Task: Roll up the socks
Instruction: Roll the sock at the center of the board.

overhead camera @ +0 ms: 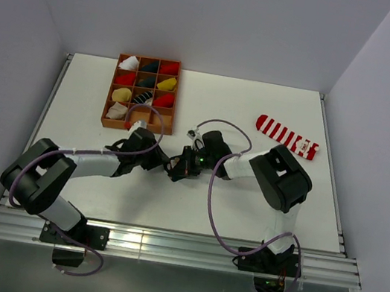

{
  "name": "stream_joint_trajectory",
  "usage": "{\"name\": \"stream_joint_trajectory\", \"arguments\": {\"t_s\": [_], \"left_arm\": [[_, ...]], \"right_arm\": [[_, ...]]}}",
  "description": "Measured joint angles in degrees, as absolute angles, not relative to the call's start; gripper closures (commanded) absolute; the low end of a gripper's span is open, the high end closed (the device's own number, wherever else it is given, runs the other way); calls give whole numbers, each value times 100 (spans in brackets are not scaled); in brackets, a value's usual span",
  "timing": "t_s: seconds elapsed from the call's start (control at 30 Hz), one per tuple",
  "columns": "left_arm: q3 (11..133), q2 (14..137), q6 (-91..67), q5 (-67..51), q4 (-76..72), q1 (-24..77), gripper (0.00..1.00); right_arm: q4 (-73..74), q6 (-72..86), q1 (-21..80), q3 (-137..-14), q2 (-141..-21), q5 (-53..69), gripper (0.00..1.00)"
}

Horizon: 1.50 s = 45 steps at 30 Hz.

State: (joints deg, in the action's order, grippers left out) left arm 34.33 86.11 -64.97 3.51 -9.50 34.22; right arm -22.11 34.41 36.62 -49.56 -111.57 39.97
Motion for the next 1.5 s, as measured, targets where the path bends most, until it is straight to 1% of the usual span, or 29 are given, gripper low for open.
{"name": "stream_joint_trajectory", "arguments": {"t_s": [0.23,0.43,0.53,0.57,0.6,0.63,0.67,0.73,0.77,0.87,0.97,1.2,1.3,1.37,1.4,1.43,1.5], "left_arm": [[3607,8639,-6567,421,-672,3422,64],[3791,8919,-6587,436,-438,3426,71],[3962,9076,-6598,443,-263,3439,81],[4032,9115,-6595,443,-185,3446,90],[4125,9170,-6608,440,-82,3452,96],[4219,9220,-6608,443,12,3461,99],[4298,9258,-6595,443,102,3465,99],[4506,9367,-6578,438,342,3474,99],[4615,9424,-6576,440,484,3476,99],[4917,9568,-6565,438,875,3481,99],[5186,9699,-6565,436,1253,3483,99],[5686,9885,-6563,499,2040,3503,99],[5839,9948,-6565,528,2287,3509,99],[5889,9968,-6567,534,2390,3509,99],[5909,9977,-6569,539,2434,3509,99],[5920,9983,-6571,543,2467,3509,99],[5933,9988,-6576,548,2510,3509,99]], "right_arm": [[-2182,3422,3688,-4963,-11150,3968,100],[-2106,3358,3719,-4998,-11139,3920,100],[-1984,3299,3769,-5043,-11100,3804,100],[-1951,3271,3791,-5052,-11078,3747,99],[-1922,3247,3813,-5057,-11061,3688,97],[-1911,3227,3835,-5057,-11043,3634,94],[-1900,3205,3859,-5057,-11024,3577,88],[-1887,3168,3916,-5052,-10978,3444,80],[-1911,3148,3948,-5028,-10947,3369,72],[-2060,3087,4069,-4895,-10803,3116,63],[-2180,2971,4281,-4755,-10617,2685,61],[-2137,2692,4856,-4615,-10324,1393,61],[-2023,2563,5153,-4633,-10263,740,63],[-1865,2528,5330,-4709,-10256,283,70],[-1787,2512,5400,-4742,-10256,69,75],[-1702,2508,5459,-4772,-10256,-141,86],[-1612,2541,5516,-4790,-10256,-392,94]]}}
